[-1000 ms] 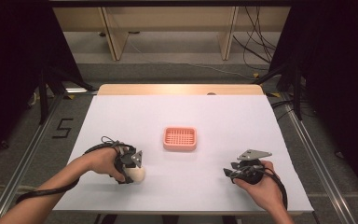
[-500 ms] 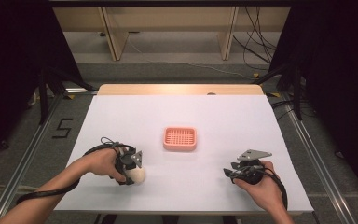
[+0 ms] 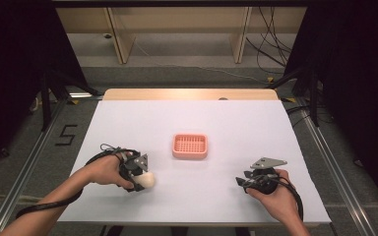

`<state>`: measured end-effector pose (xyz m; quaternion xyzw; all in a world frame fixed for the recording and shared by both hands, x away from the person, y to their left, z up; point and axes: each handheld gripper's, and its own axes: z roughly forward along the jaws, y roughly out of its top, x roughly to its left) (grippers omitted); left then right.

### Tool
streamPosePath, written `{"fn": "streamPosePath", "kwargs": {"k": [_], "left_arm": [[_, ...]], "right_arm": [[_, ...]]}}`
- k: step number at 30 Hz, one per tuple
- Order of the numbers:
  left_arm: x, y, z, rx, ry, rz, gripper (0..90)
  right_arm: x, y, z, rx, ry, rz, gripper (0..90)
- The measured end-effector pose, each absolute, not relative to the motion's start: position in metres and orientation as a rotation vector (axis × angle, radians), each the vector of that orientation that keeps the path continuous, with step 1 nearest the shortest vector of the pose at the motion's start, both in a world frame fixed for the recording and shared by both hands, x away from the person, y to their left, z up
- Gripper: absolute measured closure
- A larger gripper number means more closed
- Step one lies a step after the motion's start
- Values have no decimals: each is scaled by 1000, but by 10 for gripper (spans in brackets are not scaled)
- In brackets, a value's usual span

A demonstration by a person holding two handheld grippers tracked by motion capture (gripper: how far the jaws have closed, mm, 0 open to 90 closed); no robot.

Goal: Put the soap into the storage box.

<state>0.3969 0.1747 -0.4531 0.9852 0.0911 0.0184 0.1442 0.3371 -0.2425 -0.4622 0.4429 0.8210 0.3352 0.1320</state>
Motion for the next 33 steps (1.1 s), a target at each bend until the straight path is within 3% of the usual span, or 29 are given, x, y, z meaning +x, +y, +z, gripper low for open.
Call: {"fn": "streamPosePath", "kwargs": {"k": [33], "left_arm": [[416,165,-433,2751,280,177,494]], "right_arm": [[339,-244,-465,1228,2375,992,573]]}}
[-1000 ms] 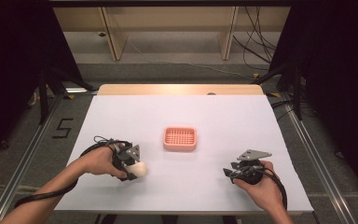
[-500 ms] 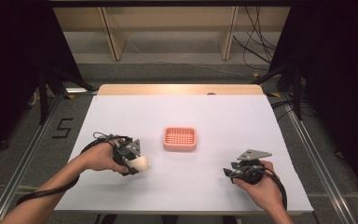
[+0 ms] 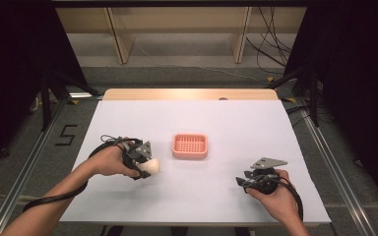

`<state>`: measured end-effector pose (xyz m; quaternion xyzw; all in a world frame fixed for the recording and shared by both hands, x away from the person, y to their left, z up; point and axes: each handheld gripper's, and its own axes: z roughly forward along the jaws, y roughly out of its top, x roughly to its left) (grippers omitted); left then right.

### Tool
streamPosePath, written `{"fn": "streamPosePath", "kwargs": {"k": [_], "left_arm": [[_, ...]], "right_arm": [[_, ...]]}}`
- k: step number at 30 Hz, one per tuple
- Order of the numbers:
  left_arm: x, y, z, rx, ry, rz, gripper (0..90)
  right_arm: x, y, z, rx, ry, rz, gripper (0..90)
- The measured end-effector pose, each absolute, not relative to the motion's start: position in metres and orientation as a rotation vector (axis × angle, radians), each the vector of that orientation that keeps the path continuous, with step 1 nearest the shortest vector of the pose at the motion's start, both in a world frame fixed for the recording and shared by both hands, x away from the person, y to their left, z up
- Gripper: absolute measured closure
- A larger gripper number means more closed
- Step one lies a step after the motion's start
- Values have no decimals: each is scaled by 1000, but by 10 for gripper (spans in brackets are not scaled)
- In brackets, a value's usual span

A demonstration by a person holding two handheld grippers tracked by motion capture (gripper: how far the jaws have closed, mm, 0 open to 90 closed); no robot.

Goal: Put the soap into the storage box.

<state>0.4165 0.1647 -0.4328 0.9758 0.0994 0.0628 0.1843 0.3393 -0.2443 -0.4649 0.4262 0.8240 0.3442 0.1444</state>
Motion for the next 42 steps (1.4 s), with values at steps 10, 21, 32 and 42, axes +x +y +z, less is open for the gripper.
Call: {"fn": "streamPosePath", "kwargs": {"k": [10,21,32,42], "left_arm": [[421,159,-428,2742,283,189,494],[425,153,-426,2735,266,197,494],[428,146,-423,2736,255,204,495],[432,139,-421,2728,235,218,494]], "right_arm": [[337,-242,-463,1299,2370,983,573],[337,-242,-463,1303,2365,985,572],[337,-243,-463,1280,2362,987,570],[337,-241,-463,1303,2362,983,568]]}}
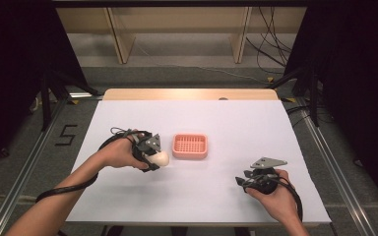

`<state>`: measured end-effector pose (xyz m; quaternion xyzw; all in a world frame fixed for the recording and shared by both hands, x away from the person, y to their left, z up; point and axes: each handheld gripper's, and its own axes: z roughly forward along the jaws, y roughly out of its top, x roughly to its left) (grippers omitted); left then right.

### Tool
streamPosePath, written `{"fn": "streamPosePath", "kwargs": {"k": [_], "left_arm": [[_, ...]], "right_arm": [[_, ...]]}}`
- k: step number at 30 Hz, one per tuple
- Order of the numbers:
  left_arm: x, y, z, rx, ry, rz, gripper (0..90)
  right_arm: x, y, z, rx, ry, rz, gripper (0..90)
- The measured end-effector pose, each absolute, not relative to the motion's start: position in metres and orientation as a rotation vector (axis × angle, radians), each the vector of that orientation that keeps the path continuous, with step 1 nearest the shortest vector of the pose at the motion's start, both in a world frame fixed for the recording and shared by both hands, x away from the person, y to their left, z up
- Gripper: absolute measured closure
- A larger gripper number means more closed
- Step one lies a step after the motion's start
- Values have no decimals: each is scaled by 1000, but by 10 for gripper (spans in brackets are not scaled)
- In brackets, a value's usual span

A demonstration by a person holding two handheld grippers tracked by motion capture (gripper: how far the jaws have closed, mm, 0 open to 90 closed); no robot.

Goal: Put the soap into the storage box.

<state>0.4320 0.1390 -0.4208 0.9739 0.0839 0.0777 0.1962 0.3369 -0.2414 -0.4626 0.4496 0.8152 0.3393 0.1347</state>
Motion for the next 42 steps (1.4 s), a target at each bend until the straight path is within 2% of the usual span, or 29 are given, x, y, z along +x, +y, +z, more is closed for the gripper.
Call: {"fn": "streamPosePath", "kwargs": {"k": [42], "left_arm": [[445,119,-410,2695,222,262,495]], "right_arm": [[337,-241,-462,1306,2362,983,565]]}}
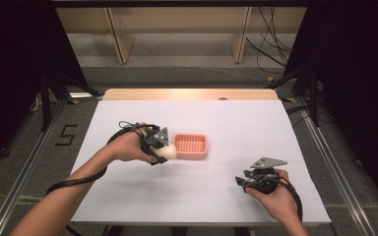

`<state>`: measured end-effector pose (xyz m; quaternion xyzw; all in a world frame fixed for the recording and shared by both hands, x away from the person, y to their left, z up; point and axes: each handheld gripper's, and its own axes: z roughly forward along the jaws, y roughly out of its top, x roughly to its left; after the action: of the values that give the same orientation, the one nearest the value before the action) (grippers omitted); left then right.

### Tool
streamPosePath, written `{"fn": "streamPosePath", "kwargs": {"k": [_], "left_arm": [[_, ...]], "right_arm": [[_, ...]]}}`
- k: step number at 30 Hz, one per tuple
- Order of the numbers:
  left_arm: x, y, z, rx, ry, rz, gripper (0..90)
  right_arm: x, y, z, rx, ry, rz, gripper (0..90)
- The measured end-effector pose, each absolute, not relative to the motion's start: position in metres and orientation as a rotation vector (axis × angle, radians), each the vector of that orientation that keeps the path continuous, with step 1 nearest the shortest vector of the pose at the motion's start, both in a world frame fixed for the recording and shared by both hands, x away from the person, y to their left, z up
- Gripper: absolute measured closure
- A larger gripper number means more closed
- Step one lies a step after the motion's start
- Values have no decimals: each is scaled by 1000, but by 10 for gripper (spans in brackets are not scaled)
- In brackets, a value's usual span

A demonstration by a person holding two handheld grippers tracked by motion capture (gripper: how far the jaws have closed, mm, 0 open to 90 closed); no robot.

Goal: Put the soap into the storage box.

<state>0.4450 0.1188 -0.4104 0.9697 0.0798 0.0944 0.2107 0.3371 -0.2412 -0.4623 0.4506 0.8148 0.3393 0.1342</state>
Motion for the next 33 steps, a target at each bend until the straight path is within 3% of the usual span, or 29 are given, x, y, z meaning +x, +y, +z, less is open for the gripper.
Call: {"fn": "streamPosePath", "kwargs": {"k": [33], "left_arm": [[455,105,-406,2665,179,305,495]], "right_arm": [[338,-241,-463,1303,2369,983,565]]}}
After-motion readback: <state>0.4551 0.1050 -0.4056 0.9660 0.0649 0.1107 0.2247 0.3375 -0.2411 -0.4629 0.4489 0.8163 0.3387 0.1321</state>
